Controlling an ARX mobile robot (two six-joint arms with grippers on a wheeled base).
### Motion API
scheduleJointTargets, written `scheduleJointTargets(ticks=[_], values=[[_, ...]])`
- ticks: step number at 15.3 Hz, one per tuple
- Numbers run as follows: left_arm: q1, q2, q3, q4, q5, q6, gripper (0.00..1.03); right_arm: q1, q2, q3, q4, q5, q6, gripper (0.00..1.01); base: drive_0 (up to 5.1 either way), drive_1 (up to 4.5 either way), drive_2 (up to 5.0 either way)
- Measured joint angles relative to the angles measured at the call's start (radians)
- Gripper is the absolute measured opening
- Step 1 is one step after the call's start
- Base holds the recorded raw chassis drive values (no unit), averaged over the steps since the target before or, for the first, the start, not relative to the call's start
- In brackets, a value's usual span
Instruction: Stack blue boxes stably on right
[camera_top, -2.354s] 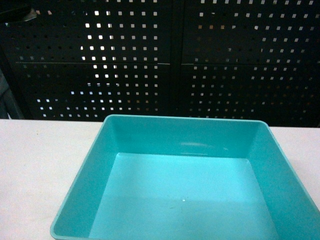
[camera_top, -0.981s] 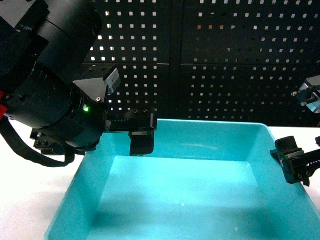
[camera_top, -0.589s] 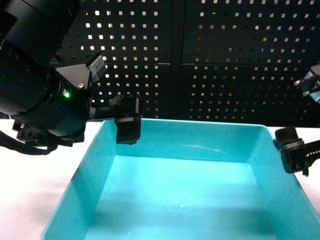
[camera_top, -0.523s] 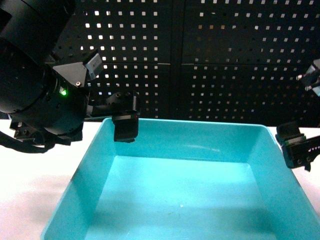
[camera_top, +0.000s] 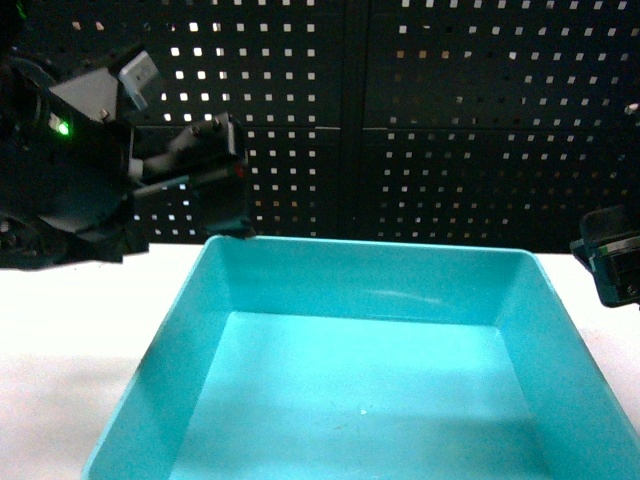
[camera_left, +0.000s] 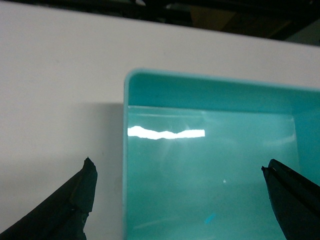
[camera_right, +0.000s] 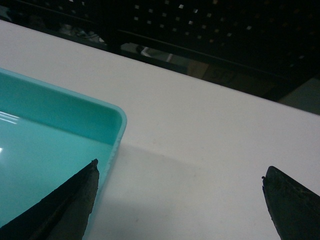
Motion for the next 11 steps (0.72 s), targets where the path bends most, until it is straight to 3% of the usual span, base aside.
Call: scheduleJointTargets(ticks=[1, 3, 5, 6, 11], values=[[0.064, -0.034, 0.024, 0.002, -0.014, 0.002, 0.98, -0.046, -0.085, 0.027, -0.129, -0.156, 0.14, 0.98, 0.0, 0.0, 0.0], [0.089, -0.034, 0.014, -0.003, -0.003, -0.007, 0.98, -0.036, -0.095, 0.024, -0.166, -0.194, 0.175, 0.98, 0.0, 0.0, 0.0], [0.074, -0.034, 0.008, -0.018, 0.029, -0.027, 0.98, -0.023, -0.082, 0.012, -0.183, -0.229, 0.212, 0.98, 0.0, 0.0, 0.0], [0.06, -0.034, 0.006, -0.014, 0.034, -0.031, 0.98, -0.024, -0.078, 0.005, -0.2, -0.289, 0.252, 0.98, 0.0, 0.0, 0.0], [0.056, -0.032, -0.003, -0.008, 0.021, -0.033, 0.98, -0.03, -0.047, -0.068, -0.153, -0.29, 0.274, 0.98, 0.0, 0.0, 0.0]])
